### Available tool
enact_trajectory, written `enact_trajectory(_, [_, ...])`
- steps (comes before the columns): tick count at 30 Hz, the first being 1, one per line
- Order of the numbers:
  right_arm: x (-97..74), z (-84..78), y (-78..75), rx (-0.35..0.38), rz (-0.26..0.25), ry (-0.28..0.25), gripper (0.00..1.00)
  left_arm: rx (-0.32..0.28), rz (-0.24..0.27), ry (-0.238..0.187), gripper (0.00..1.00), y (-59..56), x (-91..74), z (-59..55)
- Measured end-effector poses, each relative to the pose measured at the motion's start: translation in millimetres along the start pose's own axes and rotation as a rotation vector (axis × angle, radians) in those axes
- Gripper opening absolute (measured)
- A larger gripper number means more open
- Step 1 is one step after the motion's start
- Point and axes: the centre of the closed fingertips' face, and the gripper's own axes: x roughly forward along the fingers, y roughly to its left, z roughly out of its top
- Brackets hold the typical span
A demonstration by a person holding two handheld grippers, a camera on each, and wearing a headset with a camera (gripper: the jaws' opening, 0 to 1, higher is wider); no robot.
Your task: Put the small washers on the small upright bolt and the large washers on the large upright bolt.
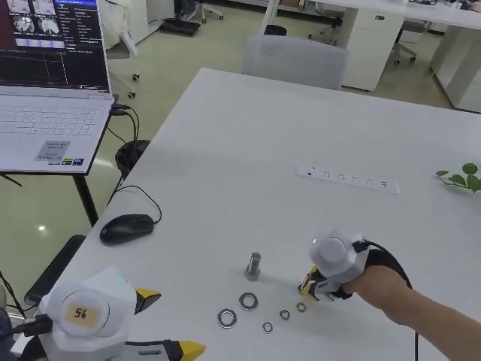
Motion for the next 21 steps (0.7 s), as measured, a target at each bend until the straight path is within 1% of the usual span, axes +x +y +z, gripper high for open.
enact_trajectory(5, [-12.3, 2.8, -3.6, 0.039, -0.011, -0.042, 0.25, 0.001, -0.004, -0.003, 0.64, -1.1, 0.8, 1.0])
enact_trajectory(10, [-26.1, 5.9, -2.3, 0.072, -0.016, -0.079, 0.26, 0.003, -0.008, -0.003, 0.64, -2.9, 1.5, 0.5])
enact_trajectory(18, [-45.3, 7.8, -3.5, 0.11, -0.044, -0.13, 0.27, 0.007, -0.012, -0.007, 0.64, -4.1, 1.5, 1.4])
enact_trajectory(21, [-49.6, 6.5, -5.3, 0.126, -0.053, -0.145, 0.27, 0.009, -0.013, -0.007, 0.64, -4.7, 1.6, 1.4])
